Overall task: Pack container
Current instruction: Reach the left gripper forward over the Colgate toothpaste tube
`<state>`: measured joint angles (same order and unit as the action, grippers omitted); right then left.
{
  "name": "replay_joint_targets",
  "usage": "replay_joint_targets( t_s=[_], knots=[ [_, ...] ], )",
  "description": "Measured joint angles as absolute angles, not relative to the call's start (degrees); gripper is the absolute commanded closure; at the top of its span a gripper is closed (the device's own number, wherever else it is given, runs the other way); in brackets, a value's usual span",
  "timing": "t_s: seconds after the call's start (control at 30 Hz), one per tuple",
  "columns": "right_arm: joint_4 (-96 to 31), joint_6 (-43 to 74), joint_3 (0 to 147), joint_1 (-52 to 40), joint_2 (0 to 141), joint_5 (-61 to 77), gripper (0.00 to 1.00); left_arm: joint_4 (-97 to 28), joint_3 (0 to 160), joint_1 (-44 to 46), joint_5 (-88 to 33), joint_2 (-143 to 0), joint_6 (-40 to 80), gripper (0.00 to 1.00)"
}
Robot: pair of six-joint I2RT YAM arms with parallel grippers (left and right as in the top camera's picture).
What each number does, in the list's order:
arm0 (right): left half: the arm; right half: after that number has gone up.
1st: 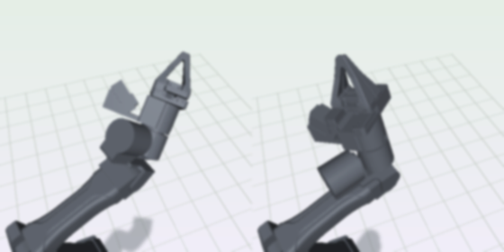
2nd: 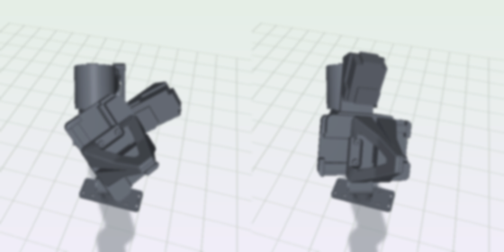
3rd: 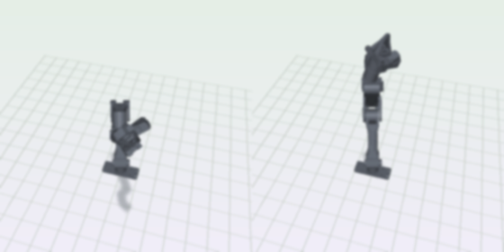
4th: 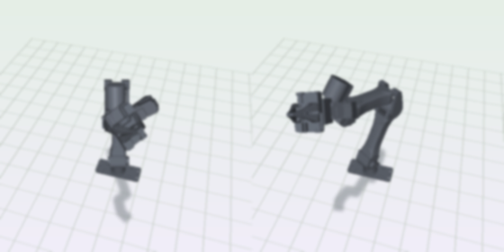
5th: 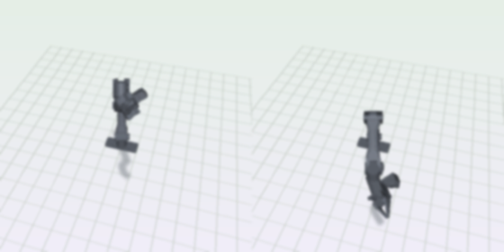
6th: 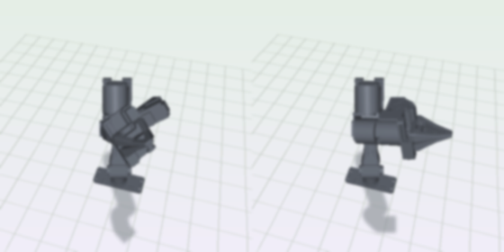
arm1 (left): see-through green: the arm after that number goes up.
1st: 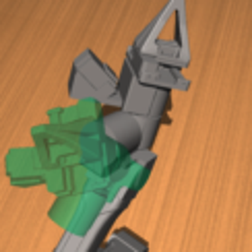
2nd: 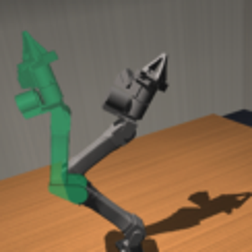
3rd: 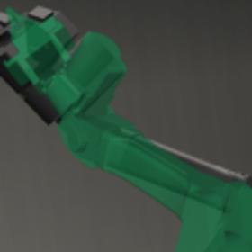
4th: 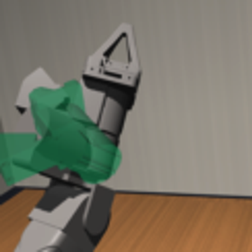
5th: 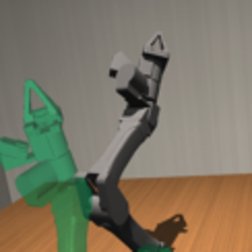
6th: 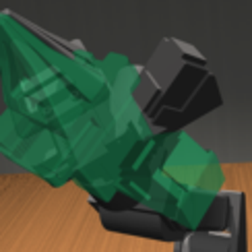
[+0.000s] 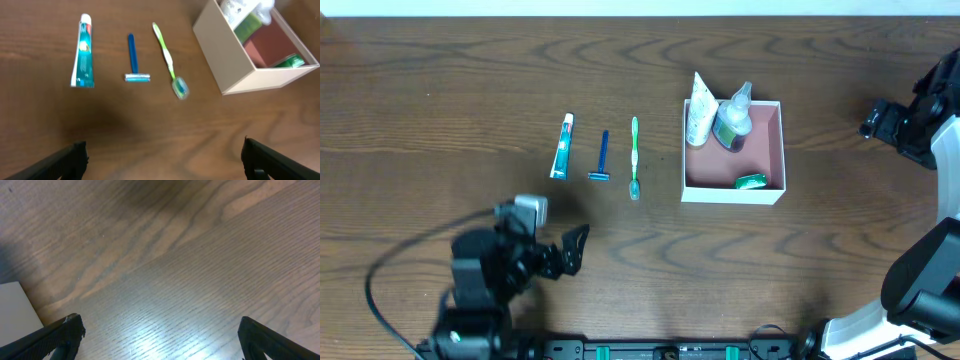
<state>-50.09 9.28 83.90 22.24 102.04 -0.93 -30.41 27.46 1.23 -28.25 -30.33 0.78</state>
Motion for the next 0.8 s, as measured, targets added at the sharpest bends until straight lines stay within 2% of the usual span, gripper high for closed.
replay_joint_targets(
  t_s=[0.1,0.27,0.37,0.57,0.67,0.8],
  knots=[
    [-50.06,9.43,83.88,22.24,102.04,-0.91,0.01,-35.59,36.71,1.23,-28.8,-40.51,-0.51,0.02],
    [-50.04,9.54,83.85,22.24,102.04,-0.93,0.01,-33.41,39.38,1.23,-29.19,-51.29,-1.78,0.02],
    [-50.06,9.63,83.85,22.24,102.04,-0.93,0.01,-36.18,43.44,1.26,-28.27,-57.87,-1.98,0.02],
    [-50.04,9.65,83.81,22.24,102.04,-0.89,0.01,-48.36,67.4,1.23,-22.68,-74.87,-2.39,0.02],
    [-50.04,9.65,83.81,22.24,102.04,-0.91,0.01,-47.44,74.67,1.23,-20.91,-82.11,-2.63,0.02],
    [-50.06,9.65,83.81,22.24,102.04,-0.93,0.01,-45.25,75.46,1.23,-19.16,-88.66,-2.87,0.02]
  ],
)
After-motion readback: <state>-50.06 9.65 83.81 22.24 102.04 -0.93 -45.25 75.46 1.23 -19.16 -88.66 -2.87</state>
